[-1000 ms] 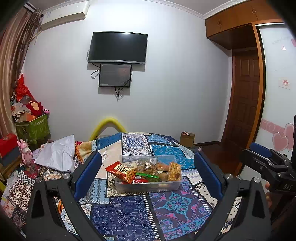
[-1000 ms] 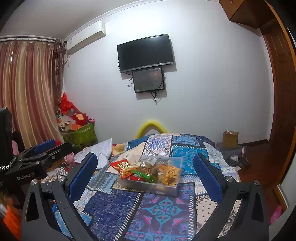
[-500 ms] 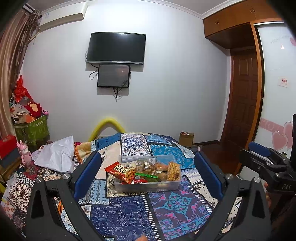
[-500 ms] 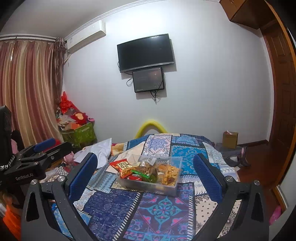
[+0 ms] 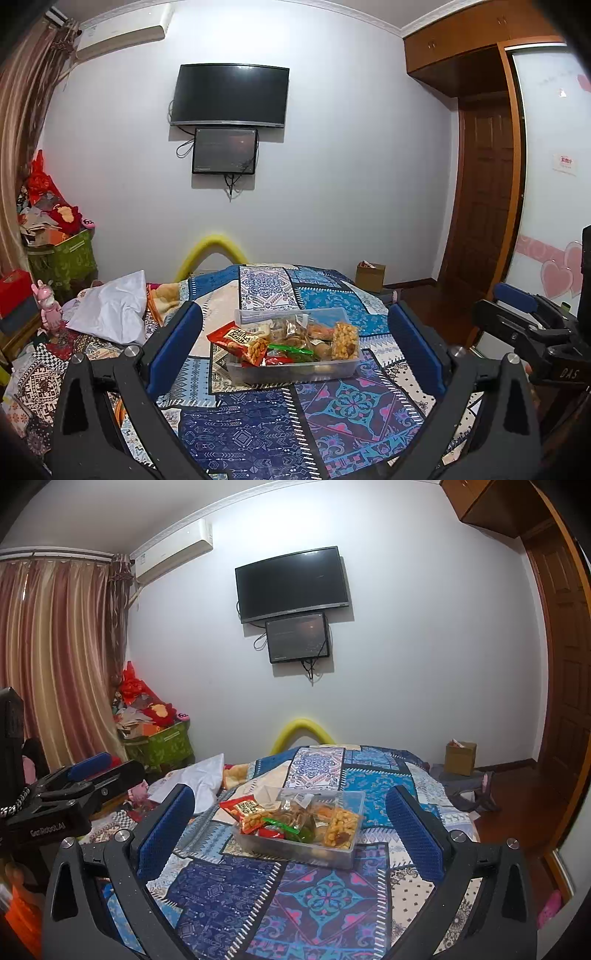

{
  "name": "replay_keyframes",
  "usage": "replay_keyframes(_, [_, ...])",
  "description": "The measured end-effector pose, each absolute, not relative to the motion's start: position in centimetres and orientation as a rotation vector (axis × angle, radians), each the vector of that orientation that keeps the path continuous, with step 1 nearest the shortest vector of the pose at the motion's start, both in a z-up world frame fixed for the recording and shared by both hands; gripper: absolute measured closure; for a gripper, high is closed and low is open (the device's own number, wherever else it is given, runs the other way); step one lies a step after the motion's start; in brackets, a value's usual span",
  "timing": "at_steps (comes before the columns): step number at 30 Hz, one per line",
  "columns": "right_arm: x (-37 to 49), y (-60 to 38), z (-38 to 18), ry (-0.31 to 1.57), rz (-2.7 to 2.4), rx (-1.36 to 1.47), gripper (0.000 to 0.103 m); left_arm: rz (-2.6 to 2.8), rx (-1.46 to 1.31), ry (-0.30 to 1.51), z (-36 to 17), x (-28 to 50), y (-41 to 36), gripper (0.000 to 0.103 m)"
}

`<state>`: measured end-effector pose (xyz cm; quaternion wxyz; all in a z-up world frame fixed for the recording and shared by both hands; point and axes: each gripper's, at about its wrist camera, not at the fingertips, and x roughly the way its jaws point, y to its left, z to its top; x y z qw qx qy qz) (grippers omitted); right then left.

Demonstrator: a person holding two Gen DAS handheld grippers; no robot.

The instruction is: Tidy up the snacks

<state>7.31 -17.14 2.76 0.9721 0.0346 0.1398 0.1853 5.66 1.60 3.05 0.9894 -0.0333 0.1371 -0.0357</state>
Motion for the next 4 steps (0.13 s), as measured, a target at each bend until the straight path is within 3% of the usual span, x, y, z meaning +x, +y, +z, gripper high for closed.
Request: replay_keyframes(4, [7.33,-17.12,2.60,0.286,0.375,0.071,0.000,-0.070,-0.062,0.276,3.01,5.59,1.52,0.001])
